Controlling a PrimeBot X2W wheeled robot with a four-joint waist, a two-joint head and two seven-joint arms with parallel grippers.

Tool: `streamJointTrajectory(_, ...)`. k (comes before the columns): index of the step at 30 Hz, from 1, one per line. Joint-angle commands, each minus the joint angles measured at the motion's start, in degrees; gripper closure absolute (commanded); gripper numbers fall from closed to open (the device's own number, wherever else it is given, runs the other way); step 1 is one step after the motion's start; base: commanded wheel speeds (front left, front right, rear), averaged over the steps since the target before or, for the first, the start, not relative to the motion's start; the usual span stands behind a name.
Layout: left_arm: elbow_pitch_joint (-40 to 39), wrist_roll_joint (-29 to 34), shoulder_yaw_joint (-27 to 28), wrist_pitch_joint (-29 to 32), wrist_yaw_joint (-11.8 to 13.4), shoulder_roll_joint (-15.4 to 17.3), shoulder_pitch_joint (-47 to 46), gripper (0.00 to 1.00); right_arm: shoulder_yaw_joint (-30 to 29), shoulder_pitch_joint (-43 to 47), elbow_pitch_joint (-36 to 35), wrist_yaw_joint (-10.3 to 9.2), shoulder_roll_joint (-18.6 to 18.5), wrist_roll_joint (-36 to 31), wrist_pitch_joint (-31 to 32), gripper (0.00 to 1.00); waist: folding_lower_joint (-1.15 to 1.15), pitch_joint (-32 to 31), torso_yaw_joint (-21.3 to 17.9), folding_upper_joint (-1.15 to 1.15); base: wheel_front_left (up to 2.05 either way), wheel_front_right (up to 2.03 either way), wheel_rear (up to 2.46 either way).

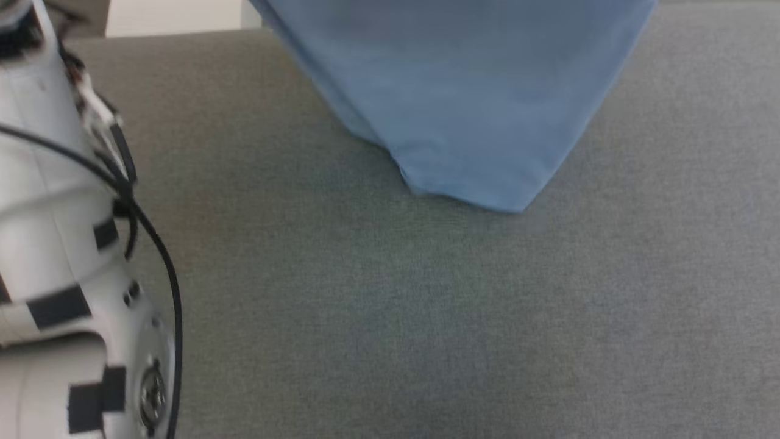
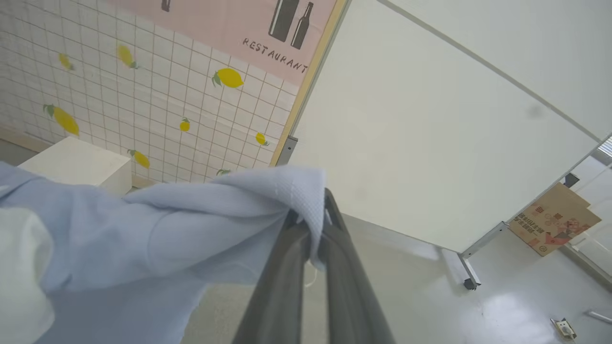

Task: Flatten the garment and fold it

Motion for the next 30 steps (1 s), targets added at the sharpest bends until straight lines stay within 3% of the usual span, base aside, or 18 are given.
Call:
streamJointTrajectory(1, 1.6, 1.17, 0.32, -2.2, 0.41, 0.59, -4.41, 1.0, 0.29, -4.23, 2.58, -0.1, 1.11, -1.49, -2.78, 1.0, -0.01, 6.75, -1.88, 0.0, 0.0, 0.0, 0.0)
streamJointTrajectory(9, 8.19, 1.34, 2.85, -13.65, -1.75, 0.9, -18.77, 1.0, -4.45, -21.54, 14.34, -0.1, 6.79, -8.44, -18.33, 1.0, -0.01, 11.42, -2.39, 0.0, 0.0, 0.0, 0.0)
streamJointTrajectory(15, 11.88, -0.35, 4.78, -17.66, -4.34, 1.37, -21.04, 1.0, -4.35, -26.41, 19.96, -0.1, 8.53, -11.95, -25.88, 1.0, -0.01, 12.31, -2.01, 0.0, 0.0, 0.0, 0.0)
streamJointTrajectory(22, 16.27, -0.52, 5.45, -17.48, -6.57, 2.51, -11.75, 1.0, 1.41, -18.43, 26.2, -0.1, 8.21, -8.05, -29.27, 1.0, -0.01, 10.81, -1.21, 0.0, 0.0, 0.0, 0.0)
streamJointTrajectory(30, 14.57, 2.78, 1.41, -13.34, -12.26, 5.01, 10.29, 1.0, 6.94, 1.06, 26.79, -0.1, 5.38, 2.35, -27.68, 1.0, -0.01, 4.37, 0.16, 0.0, 0.0, 0.0, 0.0)
